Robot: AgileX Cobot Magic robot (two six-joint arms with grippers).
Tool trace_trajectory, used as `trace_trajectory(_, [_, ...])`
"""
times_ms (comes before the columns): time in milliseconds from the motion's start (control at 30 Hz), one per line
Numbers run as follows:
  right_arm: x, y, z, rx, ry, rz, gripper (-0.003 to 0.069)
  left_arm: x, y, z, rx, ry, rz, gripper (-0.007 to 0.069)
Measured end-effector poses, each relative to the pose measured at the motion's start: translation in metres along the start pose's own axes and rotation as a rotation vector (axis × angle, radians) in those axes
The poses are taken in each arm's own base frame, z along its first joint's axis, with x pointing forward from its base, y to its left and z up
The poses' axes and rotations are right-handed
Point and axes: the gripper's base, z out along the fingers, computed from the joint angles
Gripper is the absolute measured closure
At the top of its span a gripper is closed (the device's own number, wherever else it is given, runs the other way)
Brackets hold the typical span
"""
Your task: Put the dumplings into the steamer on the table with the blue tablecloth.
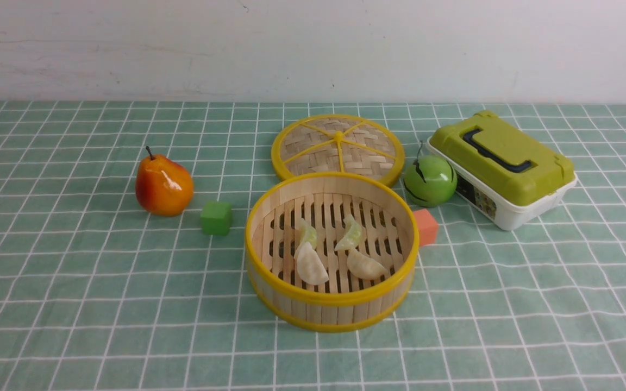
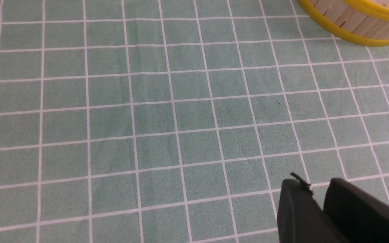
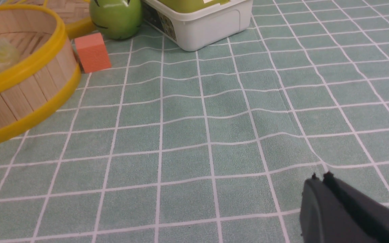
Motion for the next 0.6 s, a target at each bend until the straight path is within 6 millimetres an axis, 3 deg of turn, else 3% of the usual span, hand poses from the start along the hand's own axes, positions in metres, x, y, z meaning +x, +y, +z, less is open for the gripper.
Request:
trace_trajectory(333, [0.0, 0.0, 0.0, 0.0, 0.0, 0.0, 0.0659, 0.002, 0.002, -0.004, 0.006, -0.028, -0.005, 0.0496])
trace_trajectory(433, [0.0, 0.0, 0.0, 0.0, 0.0, 0.0, 0.0657, -0.006, -0.002, -0.004, 0.052, -0.113, -0.004, 0.0503])
trace_trajectory(600, [0.0, 0.0, 0.0, 0.0, 0.0, 0.0, 0.0652, -0.02, -0.013, 0.008, 0.13, -0.374, -0.02, 0.0634])
